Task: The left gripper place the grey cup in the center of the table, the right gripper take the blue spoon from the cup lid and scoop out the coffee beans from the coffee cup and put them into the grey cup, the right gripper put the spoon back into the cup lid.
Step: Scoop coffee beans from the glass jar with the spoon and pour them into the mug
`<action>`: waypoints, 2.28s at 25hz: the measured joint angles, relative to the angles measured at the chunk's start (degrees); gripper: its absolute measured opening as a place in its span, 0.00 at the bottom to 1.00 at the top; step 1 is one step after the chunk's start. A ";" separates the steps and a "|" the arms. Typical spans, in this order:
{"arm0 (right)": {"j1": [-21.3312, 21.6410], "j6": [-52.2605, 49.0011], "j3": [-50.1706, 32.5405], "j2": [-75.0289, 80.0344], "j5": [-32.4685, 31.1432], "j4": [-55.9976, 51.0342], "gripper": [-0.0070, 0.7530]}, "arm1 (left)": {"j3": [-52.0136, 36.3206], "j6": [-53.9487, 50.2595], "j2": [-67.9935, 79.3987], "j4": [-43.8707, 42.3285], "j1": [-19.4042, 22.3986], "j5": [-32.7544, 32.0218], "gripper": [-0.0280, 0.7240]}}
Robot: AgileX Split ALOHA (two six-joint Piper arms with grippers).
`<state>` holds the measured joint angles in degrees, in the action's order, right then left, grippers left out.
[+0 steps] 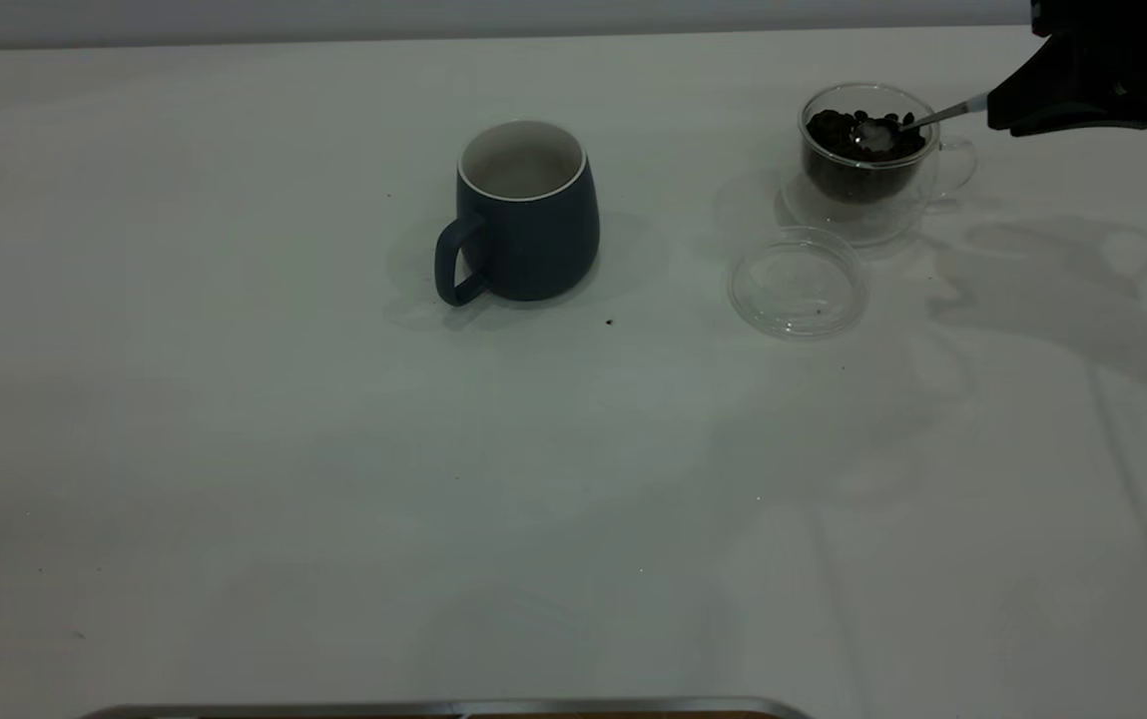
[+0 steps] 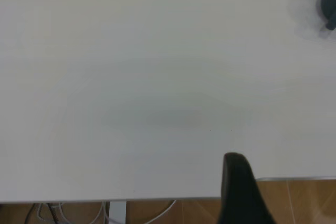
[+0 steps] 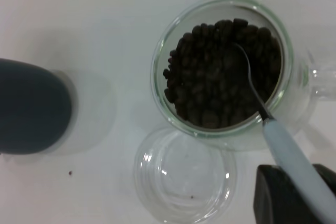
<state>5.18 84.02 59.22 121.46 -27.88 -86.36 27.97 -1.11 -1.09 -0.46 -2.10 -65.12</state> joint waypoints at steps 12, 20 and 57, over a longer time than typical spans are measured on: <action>-0.61 -11.23 0.06 0.00 -1.76 2.78 0.16 | 0.00 -0.19 0.00 -0.05 0.00 0.00 0.70; 1.45 -12.98 0.11 0.55 -5.15 2.66 0.16 | 0.00 -0.14 0.00 -0.05 0.00 0.00 0.70; 8.09 -12.99 1.98 8.62 -20.00 -6.65 0.16 | 0.00 -0.01 0.00 -0.05 0.00 0.00 0.70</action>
<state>13.28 71.03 61.20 130.08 -47.88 -93.01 27.97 -1.11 -1.09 -0.51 -2.10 -65.12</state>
